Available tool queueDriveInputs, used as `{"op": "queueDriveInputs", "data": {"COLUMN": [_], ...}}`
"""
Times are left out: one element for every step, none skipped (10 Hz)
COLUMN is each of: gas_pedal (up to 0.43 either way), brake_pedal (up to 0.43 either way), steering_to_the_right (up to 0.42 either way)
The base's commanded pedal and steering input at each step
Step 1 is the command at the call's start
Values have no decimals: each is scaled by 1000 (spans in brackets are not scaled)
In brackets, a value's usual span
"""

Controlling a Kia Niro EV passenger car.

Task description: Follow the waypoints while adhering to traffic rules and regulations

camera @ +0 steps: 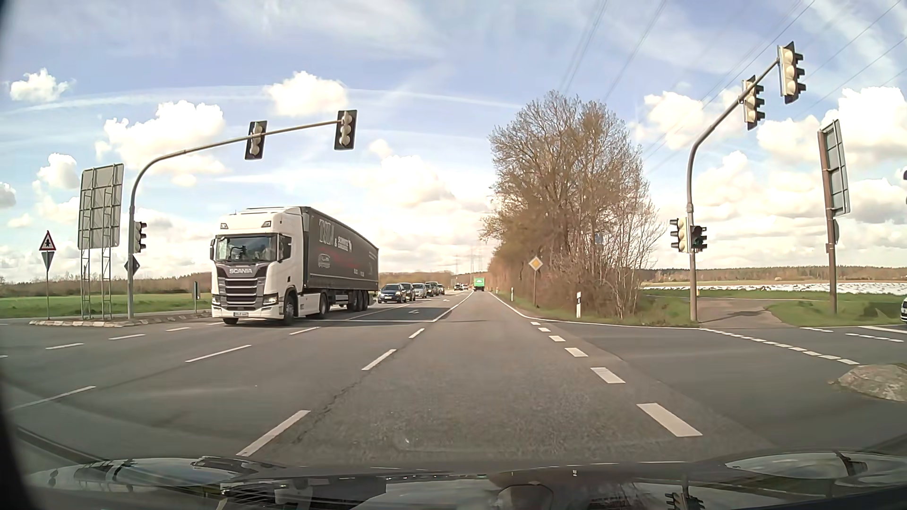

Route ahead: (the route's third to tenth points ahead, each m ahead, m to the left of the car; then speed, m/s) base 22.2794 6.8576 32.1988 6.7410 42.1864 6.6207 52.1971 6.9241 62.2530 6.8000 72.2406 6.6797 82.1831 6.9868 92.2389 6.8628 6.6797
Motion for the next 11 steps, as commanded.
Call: {"op": "queueDriveInputs", "data": {"gas_pedal": [339, 339, 339, 339, 339, 339, 339, 339, 339, 339, 339], "brake_pedal": [0, 0, 0, 0, 0, 0, 0, 0, 0, 0, 0], "steering_to_the_right": [-8, -8, -7, -7, -7, -3, 0, 0, 0, 0, 0]}}
